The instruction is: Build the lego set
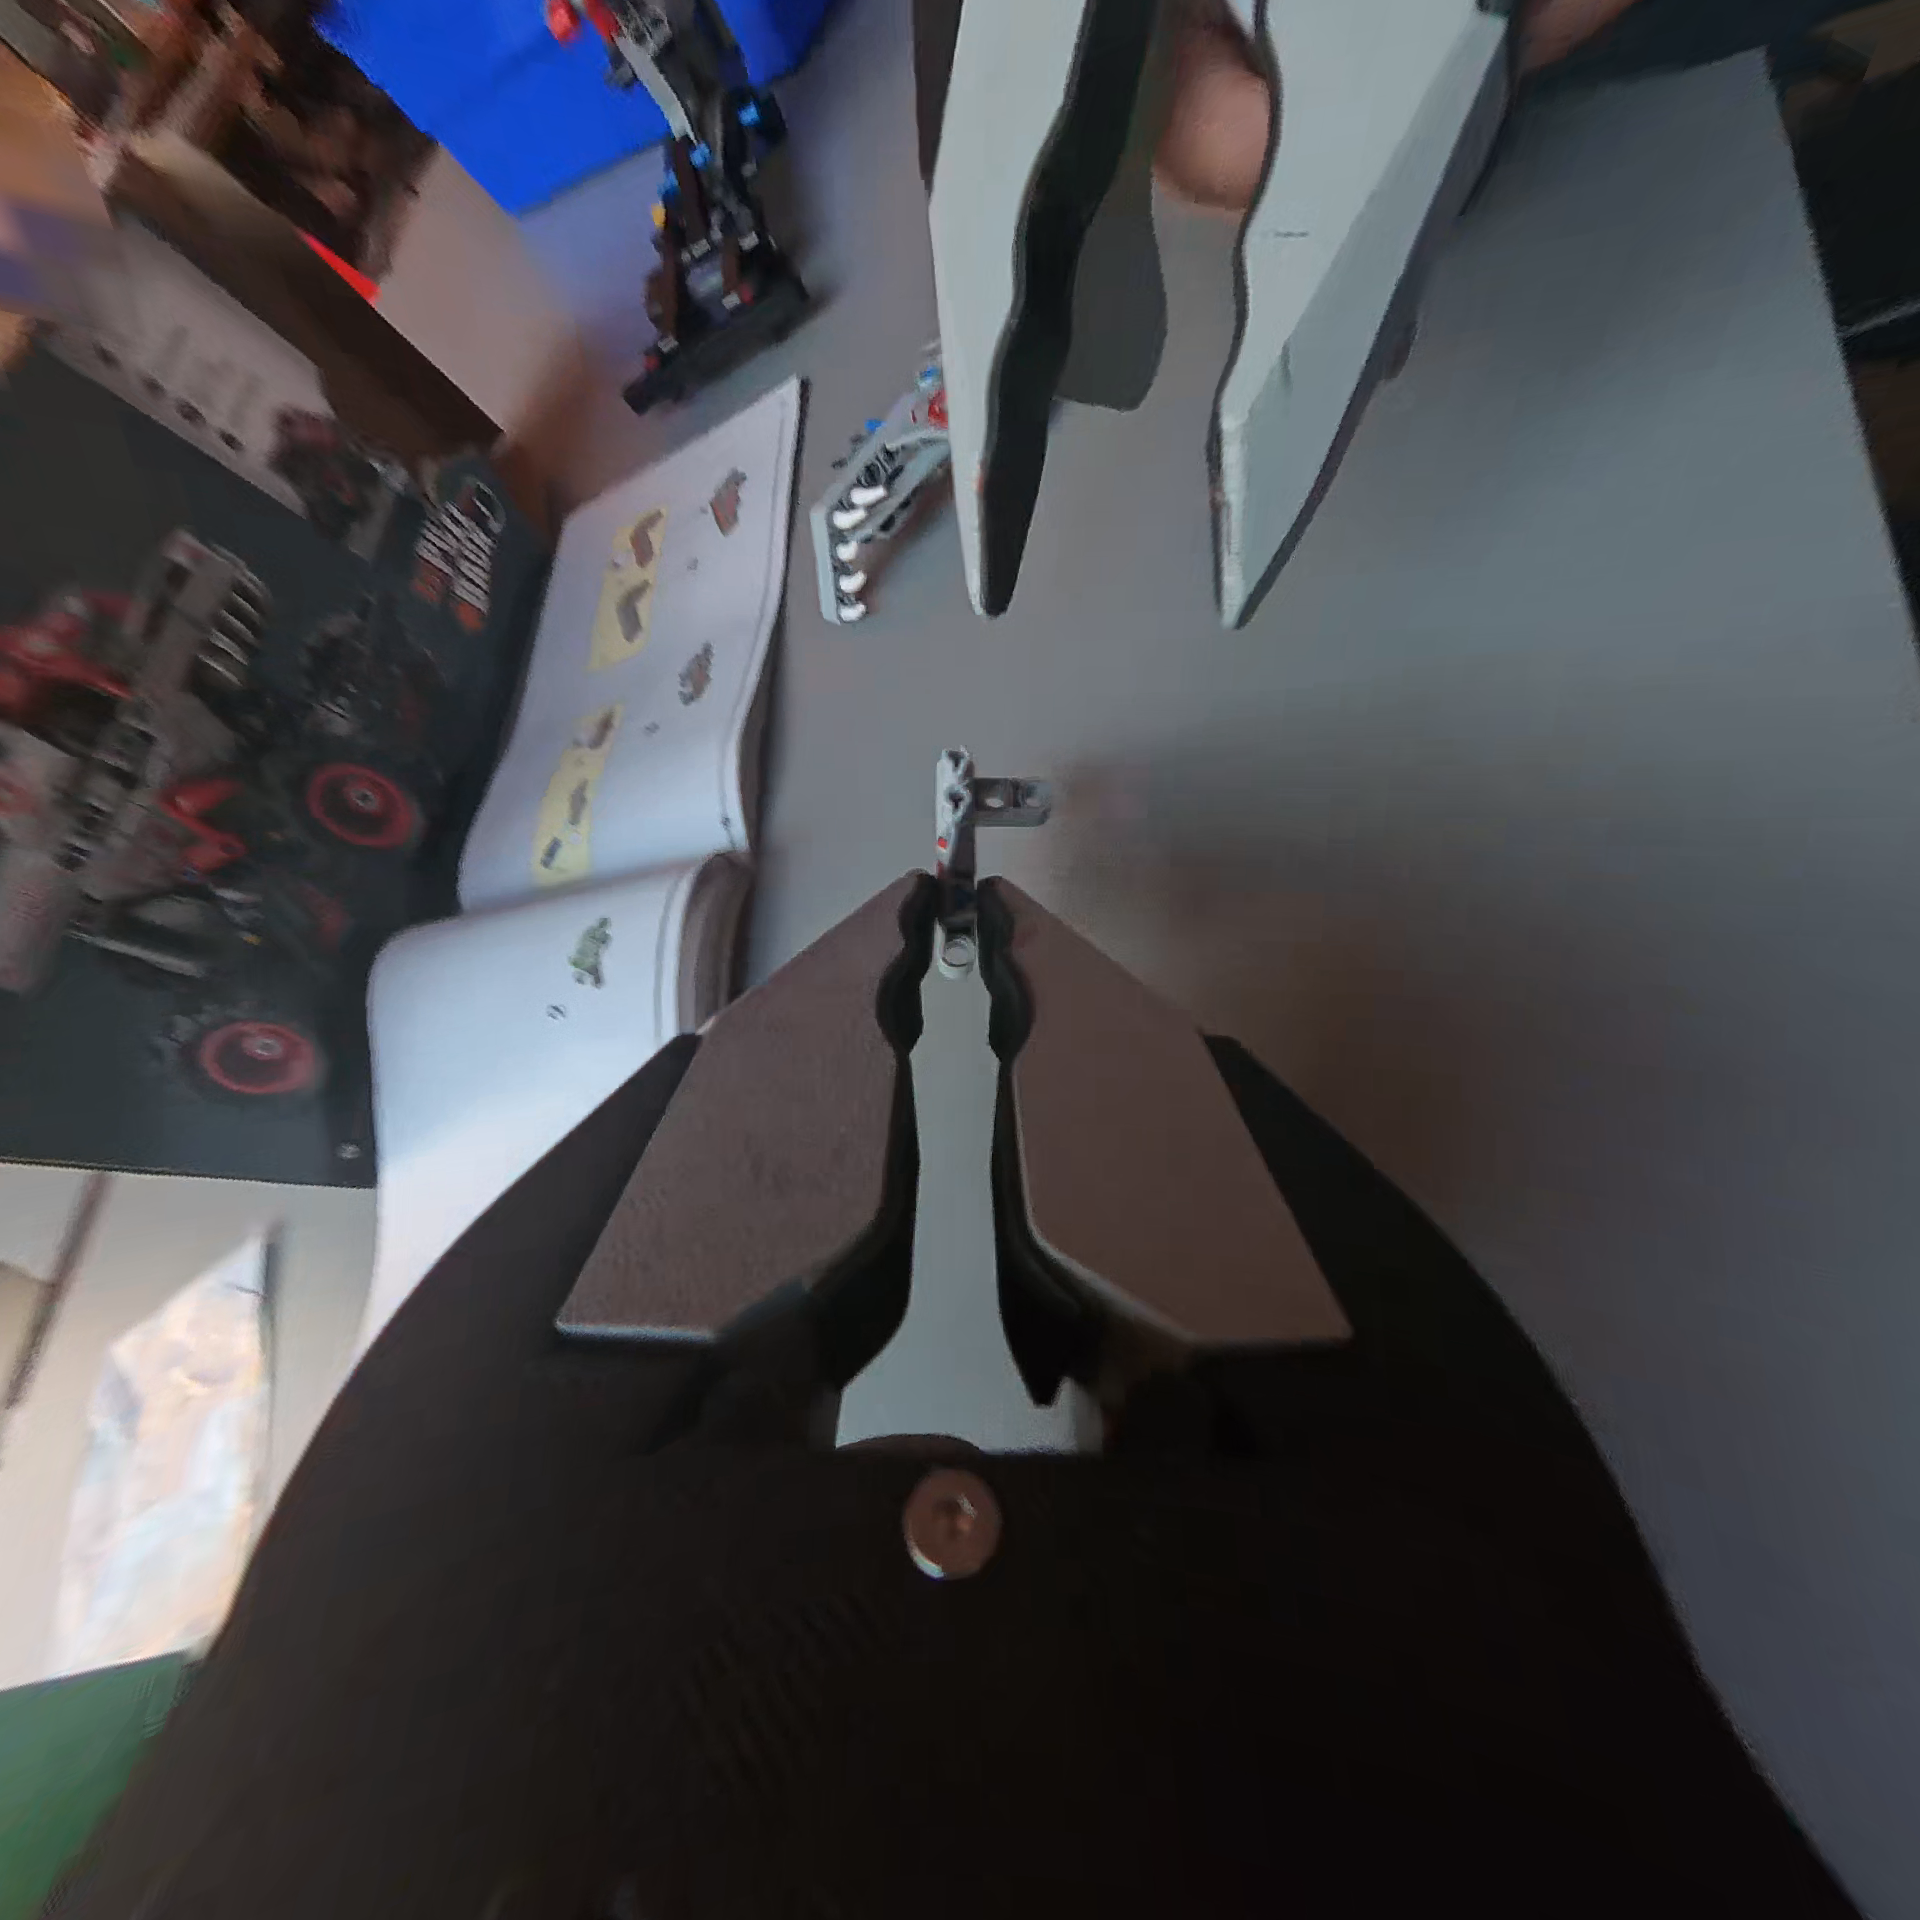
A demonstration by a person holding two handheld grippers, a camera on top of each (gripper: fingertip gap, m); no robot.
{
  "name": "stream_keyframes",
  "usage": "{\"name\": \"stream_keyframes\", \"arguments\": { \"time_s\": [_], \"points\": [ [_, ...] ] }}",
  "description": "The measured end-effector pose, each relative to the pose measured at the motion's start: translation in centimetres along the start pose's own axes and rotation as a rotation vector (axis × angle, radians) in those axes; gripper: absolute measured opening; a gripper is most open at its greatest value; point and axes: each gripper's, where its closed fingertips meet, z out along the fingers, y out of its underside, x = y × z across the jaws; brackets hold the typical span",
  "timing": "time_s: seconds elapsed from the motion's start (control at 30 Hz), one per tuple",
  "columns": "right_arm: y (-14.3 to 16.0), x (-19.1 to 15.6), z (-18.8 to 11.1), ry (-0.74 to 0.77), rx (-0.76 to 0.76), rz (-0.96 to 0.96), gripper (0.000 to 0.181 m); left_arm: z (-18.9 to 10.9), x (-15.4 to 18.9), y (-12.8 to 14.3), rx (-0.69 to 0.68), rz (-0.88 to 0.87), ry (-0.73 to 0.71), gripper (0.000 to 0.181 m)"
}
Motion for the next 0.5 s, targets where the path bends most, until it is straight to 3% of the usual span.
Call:
{"name": "stream_keyframes", "arguments": {
  "time_s": [0.17, 0.5],
  "points": [
    [-0.5, 0.2, 0.2, -0.027, 0.031, 0.020, 0.051, -0.9, -0.8, -2.5, 0.079, 0.260, -0.181, 0.005],
    [-1.7, 0.1, -0.5, 0.004, 0.127, -0.020, 0.053, -1.4, -0.6, -5.2, 0.106, 0.661, -0.440, 0.004]
  ]
}}
